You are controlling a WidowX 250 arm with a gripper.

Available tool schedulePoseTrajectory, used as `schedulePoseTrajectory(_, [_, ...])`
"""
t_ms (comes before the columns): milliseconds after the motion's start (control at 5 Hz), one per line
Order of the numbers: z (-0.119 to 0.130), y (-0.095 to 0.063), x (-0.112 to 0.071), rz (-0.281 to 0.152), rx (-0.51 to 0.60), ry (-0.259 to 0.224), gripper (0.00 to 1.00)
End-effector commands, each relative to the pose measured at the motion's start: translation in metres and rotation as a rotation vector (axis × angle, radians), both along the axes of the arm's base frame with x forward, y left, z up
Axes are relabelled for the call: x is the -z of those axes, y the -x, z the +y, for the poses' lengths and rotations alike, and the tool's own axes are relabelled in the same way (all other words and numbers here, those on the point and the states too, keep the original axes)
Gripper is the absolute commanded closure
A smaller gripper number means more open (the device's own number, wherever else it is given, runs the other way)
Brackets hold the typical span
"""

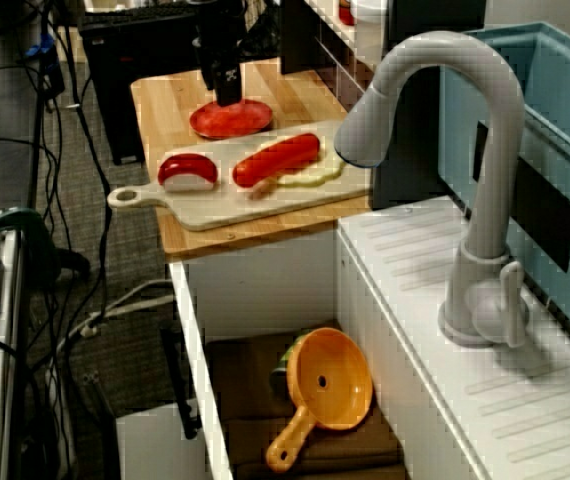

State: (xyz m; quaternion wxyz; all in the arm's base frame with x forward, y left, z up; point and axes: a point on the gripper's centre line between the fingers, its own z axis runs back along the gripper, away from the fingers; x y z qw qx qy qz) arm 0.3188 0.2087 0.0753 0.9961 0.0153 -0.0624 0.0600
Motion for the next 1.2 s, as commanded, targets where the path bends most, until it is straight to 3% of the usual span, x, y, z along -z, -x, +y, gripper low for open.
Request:
schedulePoseTrajectory(0, [-0.024,0.013,-0.032,-0.070,0.067,-0.090,0.00])
schedulePoseTrajectory(1000, [-0.061,0.035,-0.043,-0.066,0.113,-0.041,0.00])
